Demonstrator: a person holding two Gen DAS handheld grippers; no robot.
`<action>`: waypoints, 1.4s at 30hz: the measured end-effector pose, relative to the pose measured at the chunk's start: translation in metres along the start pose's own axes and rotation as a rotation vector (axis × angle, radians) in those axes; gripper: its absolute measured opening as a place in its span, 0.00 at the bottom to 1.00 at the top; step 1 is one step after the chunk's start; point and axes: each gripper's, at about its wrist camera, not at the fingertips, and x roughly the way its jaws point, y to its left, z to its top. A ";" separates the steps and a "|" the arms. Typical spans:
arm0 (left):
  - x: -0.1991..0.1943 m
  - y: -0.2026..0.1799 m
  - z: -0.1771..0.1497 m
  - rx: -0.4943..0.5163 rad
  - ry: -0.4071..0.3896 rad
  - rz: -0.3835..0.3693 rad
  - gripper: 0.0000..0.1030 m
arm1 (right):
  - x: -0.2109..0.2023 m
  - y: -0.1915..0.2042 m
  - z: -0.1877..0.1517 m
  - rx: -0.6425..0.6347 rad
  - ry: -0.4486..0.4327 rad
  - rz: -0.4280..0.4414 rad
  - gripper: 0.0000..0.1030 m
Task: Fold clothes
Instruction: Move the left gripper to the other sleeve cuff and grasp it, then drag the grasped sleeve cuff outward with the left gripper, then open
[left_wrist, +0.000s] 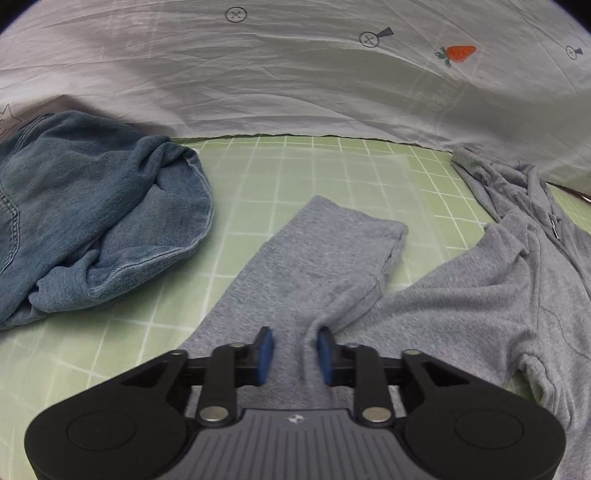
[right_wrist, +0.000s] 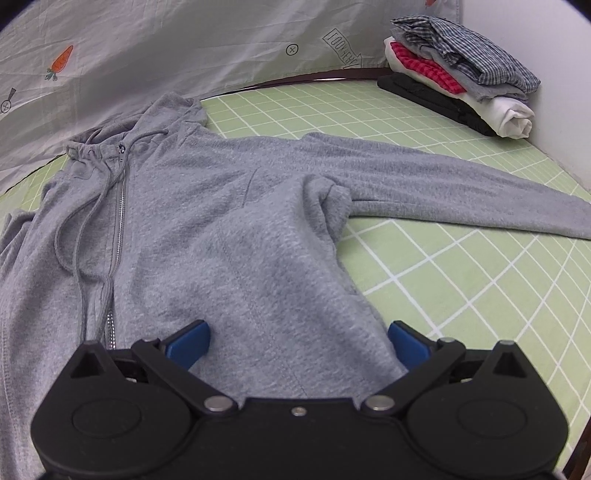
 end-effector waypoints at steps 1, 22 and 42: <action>-0.006 0.006 0.000 -0.033 -0.011 0.002 0.09 | 0.000 0.000 0.000 -0.001 -0.002 0.002 1.00; -0.125 0.134 -0.107 -0.515 0.017 0.213 0.40 | -0.001 -0.002 -0.006 -0.012 -0.044 0.014 1.00; -0.055 0.082 -0.074 -0.073 0.094 0.211 0.71 | -0.003 0.000 -0.011 -0.007 -0.079 0.008 1.00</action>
